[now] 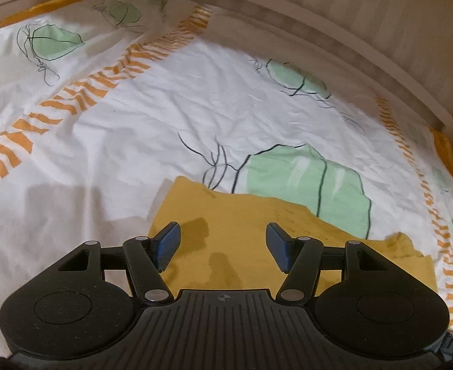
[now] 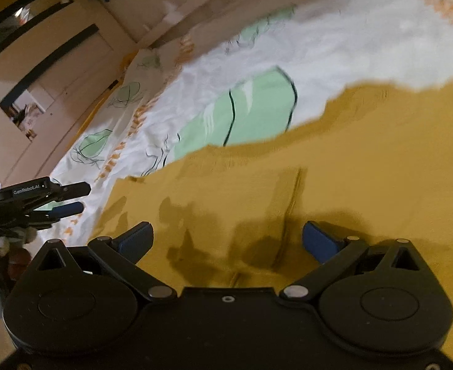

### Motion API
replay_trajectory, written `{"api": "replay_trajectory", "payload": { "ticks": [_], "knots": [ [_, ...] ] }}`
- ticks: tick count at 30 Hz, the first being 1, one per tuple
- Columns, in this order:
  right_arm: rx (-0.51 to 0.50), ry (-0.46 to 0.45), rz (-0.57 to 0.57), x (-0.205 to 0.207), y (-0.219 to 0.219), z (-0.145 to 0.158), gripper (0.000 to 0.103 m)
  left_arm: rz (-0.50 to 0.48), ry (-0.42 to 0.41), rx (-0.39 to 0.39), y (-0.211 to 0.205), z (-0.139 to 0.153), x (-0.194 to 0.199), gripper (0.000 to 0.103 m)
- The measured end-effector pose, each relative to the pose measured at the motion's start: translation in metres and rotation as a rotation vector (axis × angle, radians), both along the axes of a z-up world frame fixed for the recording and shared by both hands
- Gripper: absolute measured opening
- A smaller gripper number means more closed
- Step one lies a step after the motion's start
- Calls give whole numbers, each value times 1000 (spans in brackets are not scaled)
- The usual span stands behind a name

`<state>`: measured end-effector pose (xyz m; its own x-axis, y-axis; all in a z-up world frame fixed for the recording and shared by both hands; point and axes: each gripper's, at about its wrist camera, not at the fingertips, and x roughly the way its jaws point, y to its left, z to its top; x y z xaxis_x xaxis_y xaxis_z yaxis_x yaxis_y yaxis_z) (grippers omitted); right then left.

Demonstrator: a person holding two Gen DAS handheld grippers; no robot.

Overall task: Fold small clothes
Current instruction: 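Grasp the other sweater side with the right gripper and fold it inward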

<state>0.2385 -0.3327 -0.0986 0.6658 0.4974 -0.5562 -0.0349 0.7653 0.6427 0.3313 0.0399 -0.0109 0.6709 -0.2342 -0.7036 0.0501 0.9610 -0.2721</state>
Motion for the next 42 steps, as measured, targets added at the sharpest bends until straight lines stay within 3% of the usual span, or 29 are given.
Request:
{"api": "replay_trajectory", "payload": {
  "ticks": [7, 16, 19, 22, 23, 24, 28, 33, 38, 42],
  "knots": [
    [93, -20, -24, -3, -7, -5, 103, -20, -16, -22, 1, 5, 10, 59],
    [130, 96, -120, 16, -7, -3, 102, 34, -26, -69, 26, 17, 14, 59],
    [76, 120, -132, 21, -2, 1, 81, 48, -40, -75, 33, 23, 13, 59],
    [-15, 154, -125, 26, 4, 5, 38, 57, -37, -91, 38, 24, 14, 59],
    [-41, 164, -109, 28, 8, 6, 14, 60, -37, -94, 39, 25, 14, 59],
    [-55, 165, -93, 29, 11, 7, 12, 62, -36, -94, 39, 25, 14, 59],
    [-82, 94, -34, 26, 21, 31, 11, 53, -34, -97, 40, 25, 14, 59],
    [-94, -24, -7, 23, 17, 87, 11, 53, -26, -92, 41, 24, 14, 59],
    [-83, -81, -59, 21, -17, 129, 11, 47, -21, -84, 39, 22, 15, 59],
    [-149, -58, -148, 18, -48, 135, 11, 28, -18, -75, 35, 21, 15, 60]
  ]
}}
